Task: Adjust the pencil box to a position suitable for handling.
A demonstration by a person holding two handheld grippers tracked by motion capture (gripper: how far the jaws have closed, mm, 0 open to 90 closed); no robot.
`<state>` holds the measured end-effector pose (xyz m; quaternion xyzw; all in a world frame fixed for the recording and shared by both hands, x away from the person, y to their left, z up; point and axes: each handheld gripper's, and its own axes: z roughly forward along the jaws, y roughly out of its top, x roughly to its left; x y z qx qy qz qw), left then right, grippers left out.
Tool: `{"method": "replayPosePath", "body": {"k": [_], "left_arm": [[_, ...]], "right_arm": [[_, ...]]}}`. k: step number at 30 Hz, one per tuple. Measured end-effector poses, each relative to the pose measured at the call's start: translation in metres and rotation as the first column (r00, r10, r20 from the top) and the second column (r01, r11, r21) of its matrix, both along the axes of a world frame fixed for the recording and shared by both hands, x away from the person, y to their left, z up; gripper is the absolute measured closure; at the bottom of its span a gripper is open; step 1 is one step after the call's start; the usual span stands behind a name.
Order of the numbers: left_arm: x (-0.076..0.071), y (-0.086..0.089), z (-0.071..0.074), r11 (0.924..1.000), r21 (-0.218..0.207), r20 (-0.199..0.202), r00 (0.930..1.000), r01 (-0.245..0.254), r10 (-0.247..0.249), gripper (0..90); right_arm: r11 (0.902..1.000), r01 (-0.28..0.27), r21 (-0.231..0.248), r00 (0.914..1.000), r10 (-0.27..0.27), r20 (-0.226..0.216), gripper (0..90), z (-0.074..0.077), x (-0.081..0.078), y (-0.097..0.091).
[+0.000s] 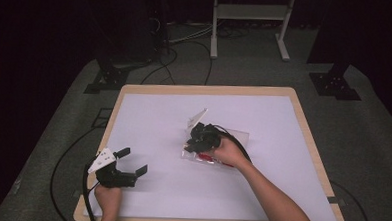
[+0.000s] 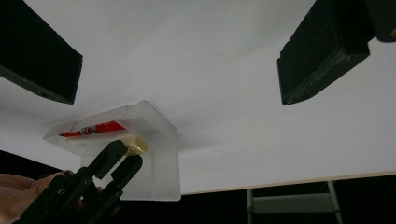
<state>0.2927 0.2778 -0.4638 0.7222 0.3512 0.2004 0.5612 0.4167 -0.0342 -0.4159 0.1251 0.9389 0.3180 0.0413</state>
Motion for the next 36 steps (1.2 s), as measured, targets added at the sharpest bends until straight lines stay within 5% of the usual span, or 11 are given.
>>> {"method": "replayPosePath", "body": {"k": [36], "left_arm": [[0.0,0.0,0.0,1.0,0.001,-0.002,1.0,0.0,0.0,0.0]], "right_arm": [[0.9995,0.024,-0.023,0.9988,-0.025,-0.042,67.8,-0.018,0.014,0.002]]}}
